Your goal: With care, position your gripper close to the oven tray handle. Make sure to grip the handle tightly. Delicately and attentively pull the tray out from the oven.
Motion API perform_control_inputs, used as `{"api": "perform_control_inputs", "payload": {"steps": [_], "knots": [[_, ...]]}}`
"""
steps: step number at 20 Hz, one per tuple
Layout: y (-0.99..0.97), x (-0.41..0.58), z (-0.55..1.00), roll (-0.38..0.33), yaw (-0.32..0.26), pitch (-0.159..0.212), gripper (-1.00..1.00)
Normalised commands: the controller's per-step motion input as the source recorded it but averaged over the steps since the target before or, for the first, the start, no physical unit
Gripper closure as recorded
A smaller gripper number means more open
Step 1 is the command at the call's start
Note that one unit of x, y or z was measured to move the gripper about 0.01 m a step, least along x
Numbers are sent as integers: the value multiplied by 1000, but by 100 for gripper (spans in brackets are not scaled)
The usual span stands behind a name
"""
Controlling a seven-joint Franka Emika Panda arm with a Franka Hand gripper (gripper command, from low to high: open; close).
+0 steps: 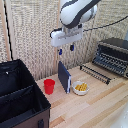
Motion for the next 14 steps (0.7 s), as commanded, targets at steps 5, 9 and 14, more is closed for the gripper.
{"api": "perform_control_inputs", "payload": {"steps": [5, 9, 14], "knots": [[-258, 0, -1, -260, 174, 6, -100], [-256, 0, -7, -266, 175, 6, -100], [-253, 0, -10, -267, 173, 0, -100]]}}
